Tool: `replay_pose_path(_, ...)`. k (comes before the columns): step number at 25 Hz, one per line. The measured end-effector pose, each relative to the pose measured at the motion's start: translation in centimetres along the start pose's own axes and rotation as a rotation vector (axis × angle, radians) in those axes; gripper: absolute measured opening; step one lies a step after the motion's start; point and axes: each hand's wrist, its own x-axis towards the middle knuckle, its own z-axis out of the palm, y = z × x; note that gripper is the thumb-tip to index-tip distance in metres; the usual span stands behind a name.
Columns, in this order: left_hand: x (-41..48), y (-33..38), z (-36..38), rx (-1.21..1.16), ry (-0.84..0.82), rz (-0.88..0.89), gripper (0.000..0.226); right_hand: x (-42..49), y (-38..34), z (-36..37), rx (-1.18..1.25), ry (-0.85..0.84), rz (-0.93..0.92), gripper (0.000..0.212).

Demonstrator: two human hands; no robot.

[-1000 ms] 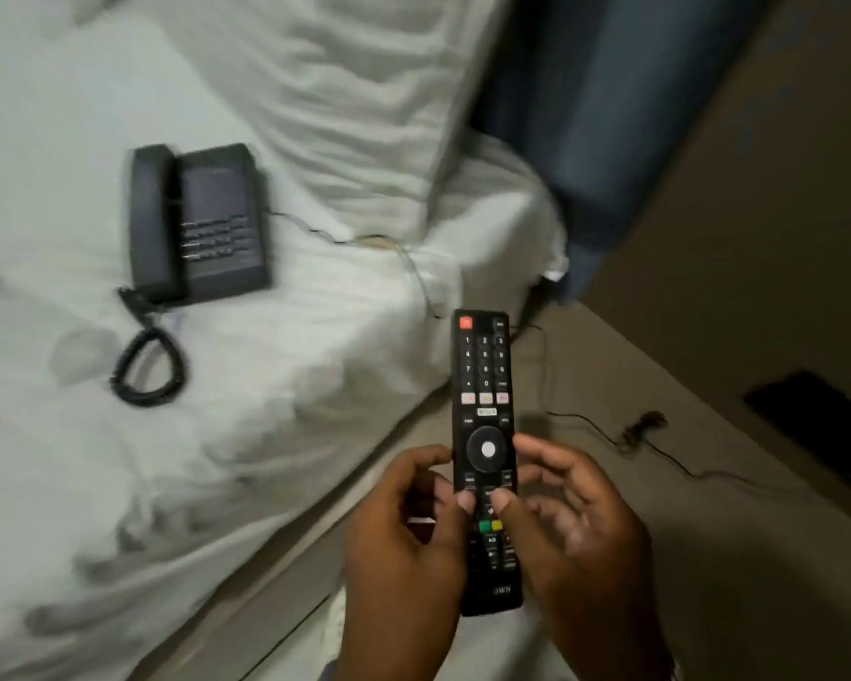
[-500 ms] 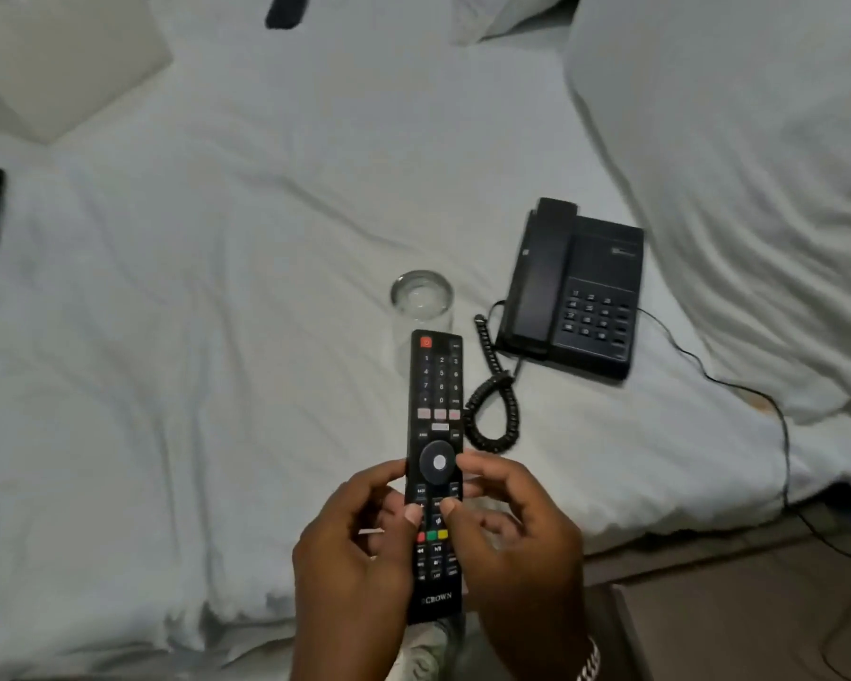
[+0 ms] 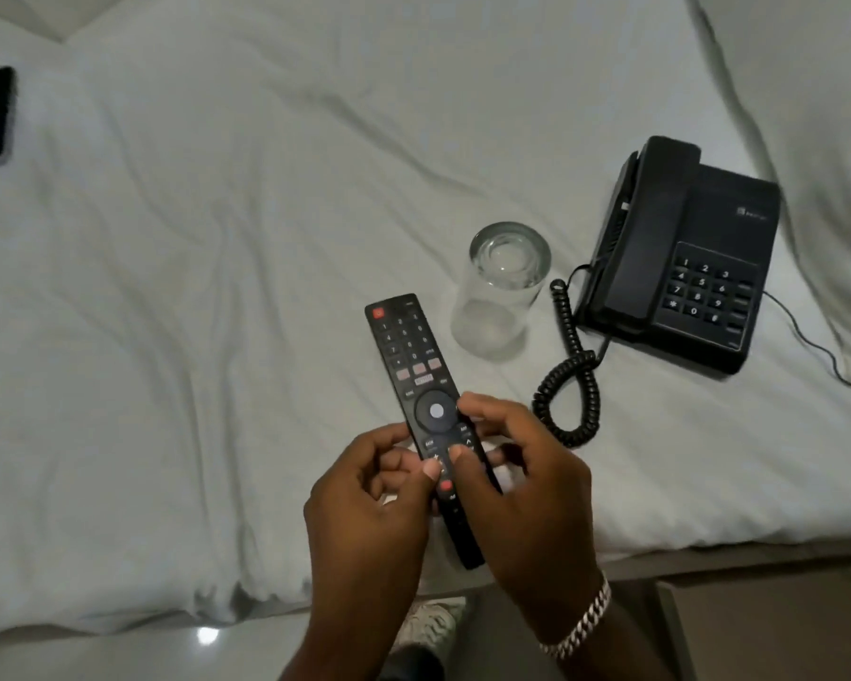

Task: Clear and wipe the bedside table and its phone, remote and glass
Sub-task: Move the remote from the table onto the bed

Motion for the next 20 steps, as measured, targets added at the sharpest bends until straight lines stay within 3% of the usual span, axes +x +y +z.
replay_pose_path(3, 1.0, 0.3, 0.8, 0.069, -0.014, -0.014, 0.025, 1.7, 0.7, -0.1, -0.067, -0.039, -0.026, 0.035)
replay_pose_path(6, 0.9, 0.2, 0.7, 0.157, 0.025, 0.001, 0.007, 0.7, 1.2, -1.3, -0.125, -0.009, -0.104, 0.030)
replay_pose_path(10, -2.7, 1.1, 2.2, 0.165, 0.066, 0.170, 0.030, -3.2, 2.9, -5.2, -0.087, 0.191, -0.141, 0.025)
replay_pose_path(12, -5.6, 1.5, 4.5, 0.118, -0.058, 0.264, 0.032, -6.0, 4.3, -8.0, -0.078, 0.309, -0.091, 0.023)
replay_pose_path(20, -22.0, -3.4, 17.2, 0.222, -0.849, 0.468, 0.026, -21.5, 10.9, -21.8, -0.163, 0.624, 0.300, 0.023)
